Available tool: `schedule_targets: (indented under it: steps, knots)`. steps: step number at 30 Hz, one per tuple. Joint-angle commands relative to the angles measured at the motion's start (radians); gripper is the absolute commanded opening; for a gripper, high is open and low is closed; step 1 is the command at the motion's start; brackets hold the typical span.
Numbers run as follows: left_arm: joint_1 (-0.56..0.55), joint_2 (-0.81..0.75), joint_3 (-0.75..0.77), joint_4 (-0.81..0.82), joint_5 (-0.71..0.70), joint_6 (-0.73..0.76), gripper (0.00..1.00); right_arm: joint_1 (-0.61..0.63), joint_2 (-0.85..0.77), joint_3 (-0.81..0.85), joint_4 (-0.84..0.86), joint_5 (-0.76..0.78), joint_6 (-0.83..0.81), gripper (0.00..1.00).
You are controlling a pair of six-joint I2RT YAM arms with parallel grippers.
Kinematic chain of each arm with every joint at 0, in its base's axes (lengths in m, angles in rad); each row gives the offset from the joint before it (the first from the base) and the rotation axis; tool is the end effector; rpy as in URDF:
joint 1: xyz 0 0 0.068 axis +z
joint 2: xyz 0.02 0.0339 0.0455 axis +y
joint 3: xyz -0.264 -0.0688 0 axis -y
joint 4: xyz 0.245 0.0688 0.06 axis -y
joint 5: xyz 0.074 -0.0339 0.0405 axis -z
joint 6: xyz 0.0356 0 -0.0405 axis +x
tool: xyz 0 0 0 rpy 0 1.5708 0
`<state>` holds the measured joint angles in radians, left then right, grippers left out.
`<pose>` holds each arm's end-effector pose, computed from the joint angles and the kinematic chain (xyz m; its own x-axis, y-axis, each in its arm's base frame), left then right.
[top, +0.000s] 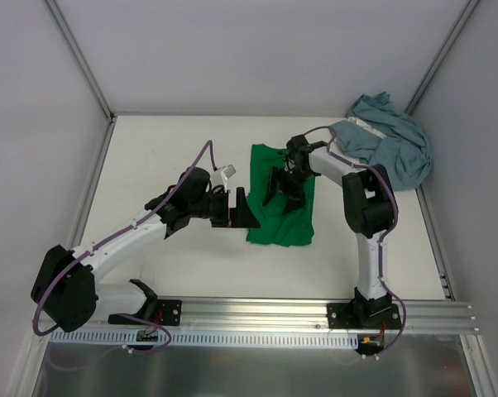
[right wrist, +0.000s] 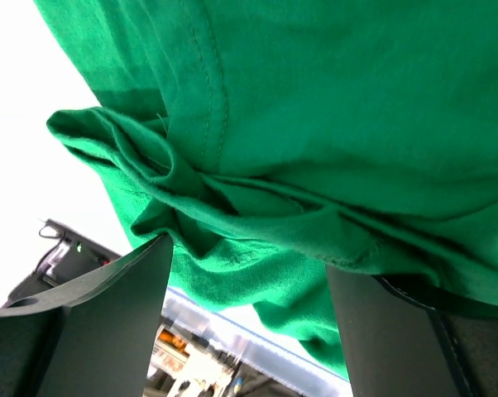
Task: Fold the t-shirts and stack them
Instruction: Grab one side of the 2/3 rectangular tshirt with both arms
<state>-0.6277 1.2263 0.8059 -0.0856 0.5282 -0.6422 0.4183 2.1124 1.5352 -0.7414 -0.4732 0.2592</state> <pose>0.2085 -0.1735 0.2660 -0.8317 -0.0357 -0.5541 0.4569 0.5230 -0.7195 0.3777 0.1856 0.1540 -0.9746 -0.1836 -0.1281 -0.2231 0.8424 0.4905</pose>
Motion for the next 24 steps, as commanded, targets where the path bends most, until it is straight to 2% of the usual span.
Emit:
schedule_targets:
  steps: [1, 5, 8, 12, 16, 19, 20, 23, 24]
  knots:
    - [0.02, 0.03, -0.004, 0.044, 0.056, 0.024, 0.99, -0.026, 0.087, 0.107, -0.038, 0.145, -0.098, 0.79]
    - [0.031, 0.053, -0.001, 0.05, 0.078, 0.042, 0.99, -0.032, 0.089, 0.149, -0.061, 0.145, -0.11, 0.78]
    - [0.033, 0.05, -0.02, 0.079, 0.095, 0.05, 0.99, -0.03, 0.028, 0.117, -0.053, 0.151, -0.11, 0.79]
    - [0.031, 0.022, -0.065, 0.145, 0.079, 0.052, 0.99, -0.03, -0.118, 0.036, -0.044, 0.179, -0.103, 0.8]
    - [0.031, 0.041, -0.118, 0.19, 0.098, 0.046, 0.99, -0.023, -0.335, -0.026, -0.061, 0.205, -0.092, 0.82]
    - [0.031, 0.071, -0.154, 0.224, 0.105, 0.052, 0.99, -0.015, -0.457, -0.094, -0.078, 0.24, -0.083, 0.91]
    - [0.029, 0.084, -0.152, 0.202, 0.06, 0.064, 0.99, -0.004, -0.536, -0.113, -0.094, 0.255, -0.086, 0.98]
    - [-0.013, 0.099, -0.073, 0.017, -0.06, 0.133, 0.99, 0.025, -0.644, -0.164, -0.172, 0.358, -0.106, 0.99]
    - [-0.03, 0.104, -0.044, -0.027, -0.151, 0.147, 0.99, 0.036, -0.661, -0.182, -0.188, 0.419, -0.109, 1.0]
